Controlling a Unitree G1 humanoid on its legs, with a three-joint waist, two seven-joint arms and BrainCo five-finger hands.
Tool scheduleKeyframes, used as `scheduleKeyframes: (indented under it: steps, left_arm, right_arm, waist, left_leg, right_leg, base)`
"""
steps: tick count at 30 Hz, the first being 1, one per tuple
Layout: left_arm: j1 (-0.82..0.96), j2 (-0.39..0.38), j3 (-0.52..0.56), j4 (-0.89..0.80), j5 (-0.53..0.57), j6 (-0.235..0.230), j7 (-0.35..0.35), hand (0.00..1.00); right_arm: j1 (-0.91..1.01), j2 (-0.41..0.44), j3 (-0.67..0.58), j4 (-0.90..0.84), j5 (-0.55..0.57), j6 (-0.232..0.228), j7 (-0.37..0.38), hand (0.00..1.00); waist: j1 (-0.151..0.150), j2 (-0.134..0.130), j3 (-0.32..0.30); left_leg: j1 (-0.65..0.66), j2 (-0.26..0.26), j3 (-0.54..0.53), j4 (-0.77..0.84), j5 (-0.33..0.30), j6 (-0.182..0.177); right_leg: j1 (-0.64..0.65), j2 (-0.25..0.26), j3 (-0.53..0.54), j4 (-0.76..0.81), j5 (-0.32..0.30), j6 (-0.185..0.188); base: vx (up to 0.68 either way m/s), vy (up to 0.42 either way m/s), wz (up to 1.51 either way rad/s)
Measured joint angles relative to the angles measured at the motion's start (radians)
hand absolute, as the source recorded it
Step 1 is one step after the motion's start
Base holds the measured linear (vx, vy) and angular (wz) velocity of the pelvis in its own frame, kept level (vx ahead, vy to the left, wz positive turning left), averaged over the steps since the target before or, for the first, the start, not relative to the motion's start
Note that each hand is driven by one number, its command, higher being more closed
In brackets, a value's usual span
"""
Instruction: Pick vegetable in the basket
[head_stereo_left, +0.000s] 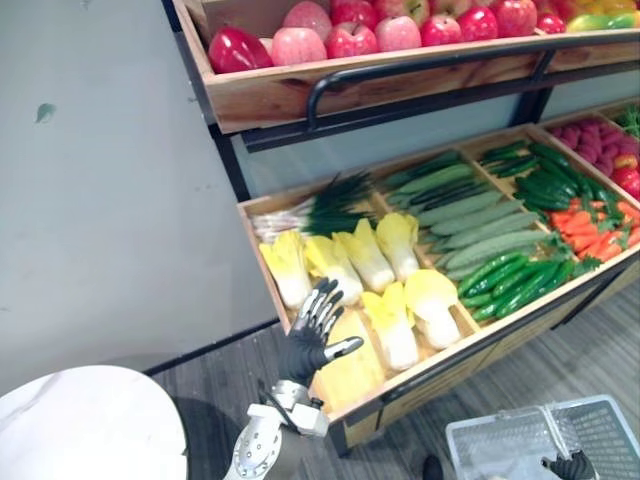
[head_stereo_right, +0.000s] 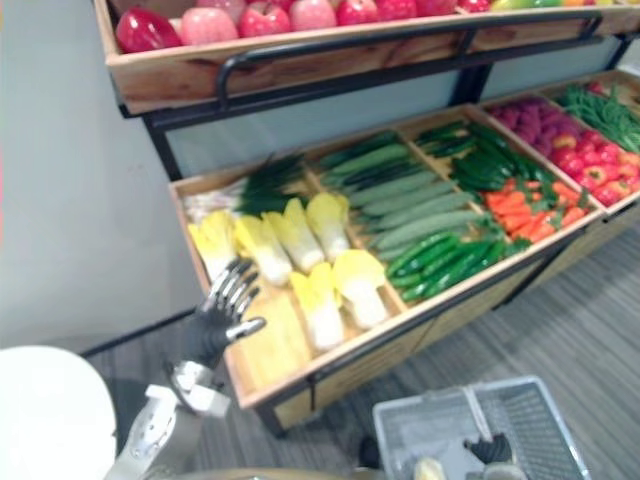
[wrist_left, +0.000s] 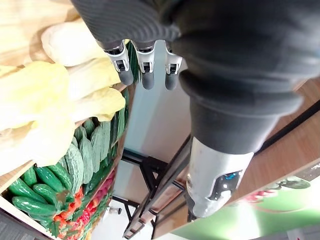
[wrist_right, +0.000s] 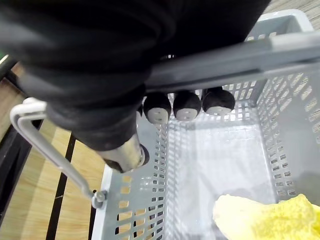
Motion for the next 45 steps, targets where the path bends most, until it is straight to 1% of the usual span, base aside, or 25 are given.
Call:
scheduleKeyframes:
  steps: [7, 13, 16, 18, 19, 20, 22, 23, 24, 25, 26, 27, 29, 30, 31, 32, 33, 34, 35, 36, 37, 38, 39, 42, 45]
  left_arm:
    - [0.012, -0.001, 0.009, 0.001, -0.028, 0.0, -0.008, 0.0]
    - [-0.01, 0.0, -0.002, 0.005, -0.028, -0.001, -0.007, 0.0]
    - [-0.039, 0.011, -0.02, 0.012, -0.028, -0.002, -0.006, 0.0]
    - [-0.049, 0.034, -0.029, 0.012, -0.027, 0.0, -0.004, 0.0]
    - [-0.05, 0.03, -0.026, 0.01, -0.027, 0.002, 0.001, 0.0]
    - [-0.062, 0.026, -0.009, -0.001, -0.027, -0.001, 0.003, 0.0]
    - [-0.077, 0.027, 0.011, 0.001, -0.027, 0.0, 0.008, 0.0]
    - [-0.076, 0.037, 0.015, 0.002, -0.027, 0.001, 0.008, 0.0]
    - [-0.08, 0.038, 0.019, 0.011, -0.027, 0.003, 0.008, 0.0]
    - [-0.085, 0.04, 0.014, 0.022, -0.027, 0.006, 0.001, 0.0]
    - [-0.091, 0.04, 0.014, 0.022, -0.027, 0.008, 0.0, 0.0]
    - [-0.09, 0.04, 0.014, 0.021, -0.027, 0.007, -0.001, 0.0]
    - [-0.082, 0.04, 0.024, 0.02, -0.025, 0.005, -0.004, 0.0]
    - [-0.087, 0.034, 0.03, 0.023, -0.024, 0.008, -0.004, 0.0]
    - [-0.087, 0.025, 0.035, 0.023, -0.024, 0.007, -0.004, 0.0]
    - [-0.096, 0.012, 0.034, 0.022, -0.024, 0.002, -0.004, 0.0]
    - [-0.101, 0.006, 0.036, 0.024, -0.024, 0.0, -0.002, 0.0]
    - [-0.121, 0.006, 0.041, 0.042, -0.024, -0.001, 0.001, 0.0]
    - [-0.13, 0.001, 0.046, 0.062, -0.024, -0.001, 0.005, 0.0]
    - [-0.133, -0.001, 0.045, 0.072, -0.023, -0.001, 0.006, 0.0]
    - [-0.136, -0.006, 0.04, 0.094, -0.023, 0.0, 0.006, 0.0]
    - [-0.137, -0.007, 0.026, 0.101, -0.023, 0.0, 0.006, 0.0]
    - [-0.136, -0.007, 0.013, 0.102, -0.022, 0.0, 0.005, 0.0]
    - [-0.128, -0.008, 0.013, 0.121, -0.022, -0.001, 0.004, 0.0]
    - [-0.097, -0.009, 0.011, 0.131, -0.022, -0.001, 0.003, 0.0]
  right_arm:
    - [-0.03, 0.028, -0.027, 0.084, 0.013, 0.0, -0.027, 1.0]
    - [-0.063, 0.038, -0.075, 0.149, 0.047, 0.003, -0.05, 1.0]
    - [-0.06, 0.071, -0.081, 0.104, 0.053, 0.009, -0.056, 1.0]
    - [-0.057, 0.098, -0.067, 0.033, 0.049, 0.02, -0.058, 1.0]
    - [-0.07, 0.095, -0.057, -0.009, 0.035, 0.027, -0.066, 1.0]
    - [-0.096, 0.085, -0.046, -0.039, 0.024, 0.026, -0.072, 1.0]
    - [-0.094, 0.084, -0.047, -0.049, 0.01, 0.028, -0.069, 1.0]
    - [-0.084, 0.084, -0.042, -0.055, 0.01, 0.028, -0.068, 1.0]
    - [-0.085, 0.084, -0.041, -0.057, 0.008, 0.028, -0.068, 1.0]
    - [-0.095, 0.099, -0.045, -0.059, -0.006, 0.028, -0.069, 1.0]
    - [-0.083, 0.105, -0.043, -0.057, -0.008, 0.03, -0.067, 1.0]
    - [-0.074, 0.106, -0.043, -0.057, -0.008, 0.03, -0.067, 1.0]
    - [-0.061, 0.105, -0.036, -0.052, -0.009, 0.03, -0.066, 1.0]
    - [-0.076, 0.104, -0.034, -0.048, -0.01, 0.031, -0.065, 1.0]
    - [-0.088, 0.098, -0.033, -0.048, -0.01, 0.03, -0.066, 1.0]
    - [-0.109, 0.098, -0.028, -0.052, -0.01, 0.029, -0.066, 1.0]
    - [-0.113, 0.098, -0.029, -0.052, -0.011, 0.028, -0.068, 1.0]
    - [-0.121, 0.098, -0.015, -0.053, -0.011, 0.027, -0.066, 1.0]
    - [-0.133, 0.097, 0.005, -0.053, -0.01, 0.027, -0.066, 1.0]
    - [-0.14, 0.095, 0.014, -0.053, -0.011, 0.026, -0.066, 1.0]
    - [-0.142, 0.083, 0.038, -0.059, -0.011, 0.019, -0.066, 1.0]
    - [-0.134, 0.08, 0.044, -0.068, -0.011, 0.014, -0.066, 1.0]
    - [-0.118, 0.08, 0.048, -0.08, -0.01, 0.014, -0.066, 1.0]
    - [-0.078, 0.077, 0.049, -0.1, -0.009, 0.015, -0.07, 1.0]
    - [-0.051, 0.072, 0.049, -0.11, -0.009, 0.015, -0.077, 1.0]
  waist:
    - [0.025, -0.011, 0.006]
    - [0.042, -0.018, 0.022]
    - [0.046, -0.051, 0.053]
    - [0.044, -0.077, 0.07]
    - [0.043, -0.052, 0.076]
    - [0.042, -0.055, 0.112]
    - [0.034, -0.074, 0.151]
    - [0.036, -0.085, 0.151]
    - [0.034, -0.075, 0.147]
    - [0.032, -0.067, 0.151]
    - [0.018, -0.077, 0.152]
    - [0.017, -0.083, 0.147]
    - [0.029, -0.122, 0.116]
    - [0.046, -0.127, 0.11]
    - [0.056, -0.096, 0.096]
    - [0.06, -0.084, 0.09]
    - [0.058, -0.087, 0.091]
    - [0.06, -0.102, 0.095]
    - [0.059, -0.103, 0.099]
    - [0.06, -0.092, 0.103]
    - [0.057, -0.058, 0.103]
    - [0.053, -0.043, 0.105]
    - [0.047, -0.029, 0.101]
    - [0.041, -0.01, 0.107]
    - [0.032, -0.008, 0.119]
  left_leg:
    - [-0.027, 0.007, -0.025, 0.026, 0.003, -0.005]
    - [-0.11, 0.024, -0.022, 0.221, -0.09, 0.009]
    - [-0.145, 0.028, 0.029, 0.332, -0.143, 0.032]
    - [-0.16, 0.02, 0.085, 0.367, -0.153, 0.056]
    - [-0.154, 0.041, 0.145, 0.326, -0.127, 0.085]
    - [-0.145, 0.049, 0.194, 0.295, -0.097, 0.104]
    - [-0.09, 0.051, 0.227, 0.259, -0.073, 0.113]
    - [-0.079, 0.038, 0.255, 0.249, -0.062, 0.113]
    - [-0.072, 0.044, 0.26, 0.214, -0.052, 0.113]
    - [-0.043, 0.054, 0.291, 0.139, -0.005, 0.116]
    - [-0.014, 0.022, 0.304, 0.082, 0.033, 0.131]
    - [-0.003, 0.009, 0.306, 0.066, 0.045, 0.137]
    - [-0.023, -0.031, 0.35, 0.064, 0.061, 0.154]
    - [-0.045, -0.026, 0.374, 0.075, 0.065, 0.157]
    - [-0.083, -0.008, 0.398, 0.062, 0.088, 0.156]
    - [-0.124, 0.002, 0.427, 0.052, 0.111, 0.162]
    - [-0.141, 0.001, 0.445, 0.064, 0.112, 0.163]
    - [-0.17, 0.005, 0.473, 0.107, 0.111, 0.164]
    - [-0.194, 0.026, 0.484, 0.155, 0.11, 0.162]
    - [-0.202, 0.047, 0.489, 0.176, 0.11, 0.162]
    - [-0.213, 0.1, 0.49, 0.201, 0.11, 0.161]
    - [-0.21, 0.128, 0.487, 0.208, 0.112, 0.157]
    - [-0.207, 0.153, 0.471, 0.212, 0.122, 0.14]
    - [-0.183, 0.213, 0.462, 0.239, 0.141, 0.11]
    - [-0.164, 0.207, 0.352, 0.264, 0.175, 0.078]
  right_leg:
    - [0.0, 0.003, -0.025, 0.0, 0.0, 0.001]
    - [-0.042, 0.006, 0.001, 0.082, -0.013, 0.013]
    - [-0.091, 0.005, 0.06, 0.135, -0.016, 0.012]
    - [-0.131, -0.005, 0.053, 0.142, -0.064, -0.093]
    - [-0.174, -0.027, -0.053, 0.209, -0.178, -0.174]
    - [-0.253, -0.077, -0.146, 0.499, -0.188, -0.175]
    - [-0.24, -0.133, -0.236, 0.888, -0.208, -0.202]
    - [-0.23, -0.138, -0.276, 0.864, -0.164, -0.167]
    - [-0.213, -0.108, -0.287, 0.803, -0.143, -0.135]
    - [-0.199, -0.107, -0.276, 0.881, -0.206, -0.135]
    - [-0.178, -0.146, -0.256, 1.049, -0.273, -0.102]
    - [-0.15, -0.16, -0.252, 1.076, -0.28, -0.095]
    - [-0.035, -0.195, -0.245, 0.955, -0.29, -0.056]
    - [-0.022, -0.168, -0.257, 0.871, -0.352, -0.047]
    - [-0.017, -0.11, -0.238, 0.733, -0.377, -0.024]
    - [-0.013, -0.082, -0.218, 0.644, -0.416, -0.028]
    - [-0.014, -0.088, -0.211, 0.622, -0.435, -0.024]
    - [0.0, -0.095, -0.193, 0.554, -0.468, 0.003]
    - [0.008, -0.075, -0.191, 0.481, -0.487, 0.006]
    - [0.017, -0.053, -0.186, 0.444, -0.485, 0.006]
    - [0.038, 0.005, -0.18, 0.38, -0.447, -0.011]
    - [0.057, 0.037, -0.177, 0.343, -0.427, -0.025]
    - [0.073, 0.069, -0.172, 0.312, -0.414, -0.043]
    - [0.128, 0.139, -0.154, 0.245, -0.377, -0.081]
    - [0.171, 0.153, -0.128, 0.228, -0.368, -0.092]
  base:
    - [-0.01, -0.009, 0.09]
    - [-0.05, 0.071, -0.09]
    - [-0.15, 0.133, -0.47]
    - [-0.23, 0.161, -0.91]
    - [-0.21, 0.143, -1.13]
    - [-0.24, 0.154, -1.06]
    - [-0.15, 0.116, -0.8]
    - [-0.11, 0.133, -0.82]
    - [-0.16, 0.123, -0.73]
    - [-0.17, 0.136, -0.28]
    - [-0.13, 0.088, -0.15]
    - [-0.04, 0.059, -0.09]
    - [-0.03, -0.026, -0.49]
    - [-0.08, -0.064, -0.92]
    - [-0.11, -0.065, -0.98]
    - [-0.12, -0.054, -0.8]
    - [-0.13, -0.07, -0.68]
    - [-0.14, -0.131, -0.68]
    - [-0.15, -0.167, -0.75]
    - [-0.17, -0.229, -0.73]
    - [-0.16, -0.218, -0.56]
    - [-0.18, -0.241, -0.45]
    - [-0.14, -0.179, -0.25]
    - [-0.12, -0.175, -0.25]
    - [-0.09, -0.109, -0.27]
